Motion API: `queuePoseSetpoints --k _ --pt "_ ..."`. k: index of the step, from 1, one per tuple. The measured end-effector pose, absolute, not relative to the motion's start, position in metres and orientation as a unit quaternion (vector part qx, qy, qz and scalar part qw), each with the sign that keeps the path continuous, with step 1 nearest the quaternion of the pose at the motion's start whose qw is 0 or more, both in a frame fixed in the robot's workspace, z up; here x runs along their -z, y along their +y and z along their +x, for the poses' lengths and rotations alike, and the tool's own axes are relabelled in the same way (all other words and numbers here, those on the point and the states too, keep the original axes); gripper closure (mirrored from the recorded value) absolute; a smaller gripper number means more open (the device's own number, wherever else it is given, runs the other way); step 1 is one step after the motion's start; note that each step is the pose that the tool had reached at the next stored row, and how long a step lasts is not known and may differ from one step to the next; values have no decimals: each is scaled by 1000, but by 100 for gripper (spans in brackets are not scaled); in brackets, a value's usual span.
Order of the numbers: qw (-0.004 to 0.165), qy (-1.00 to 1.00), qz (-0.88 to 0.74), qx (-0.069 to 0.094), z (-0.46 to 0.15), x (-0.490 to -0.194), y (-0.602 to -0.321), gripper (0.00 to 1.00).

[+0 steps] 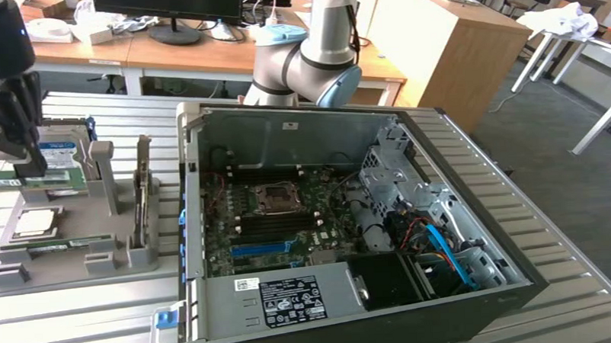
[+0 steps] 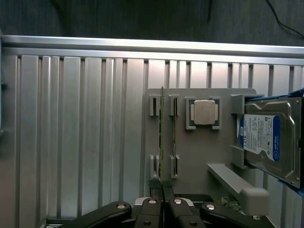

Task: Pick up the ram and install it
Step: 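Pick up the ram and move it above insertion slot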

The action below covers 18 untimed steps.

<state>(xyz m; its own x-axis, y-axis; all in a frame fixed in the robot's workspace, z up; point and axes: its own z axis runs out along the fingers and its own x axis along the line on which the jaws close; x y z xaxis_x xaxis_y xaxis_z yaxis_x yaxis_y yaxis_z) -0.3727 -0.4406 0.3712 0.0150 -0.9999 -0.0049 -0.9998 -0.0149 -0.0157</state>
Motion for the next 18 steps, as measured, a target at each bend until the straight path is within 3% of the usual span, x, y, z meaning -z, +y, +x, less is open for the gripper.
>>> queuePoseSetpoints --k 18 --pt "7 702 -712 4 -373 -406 -441 88"
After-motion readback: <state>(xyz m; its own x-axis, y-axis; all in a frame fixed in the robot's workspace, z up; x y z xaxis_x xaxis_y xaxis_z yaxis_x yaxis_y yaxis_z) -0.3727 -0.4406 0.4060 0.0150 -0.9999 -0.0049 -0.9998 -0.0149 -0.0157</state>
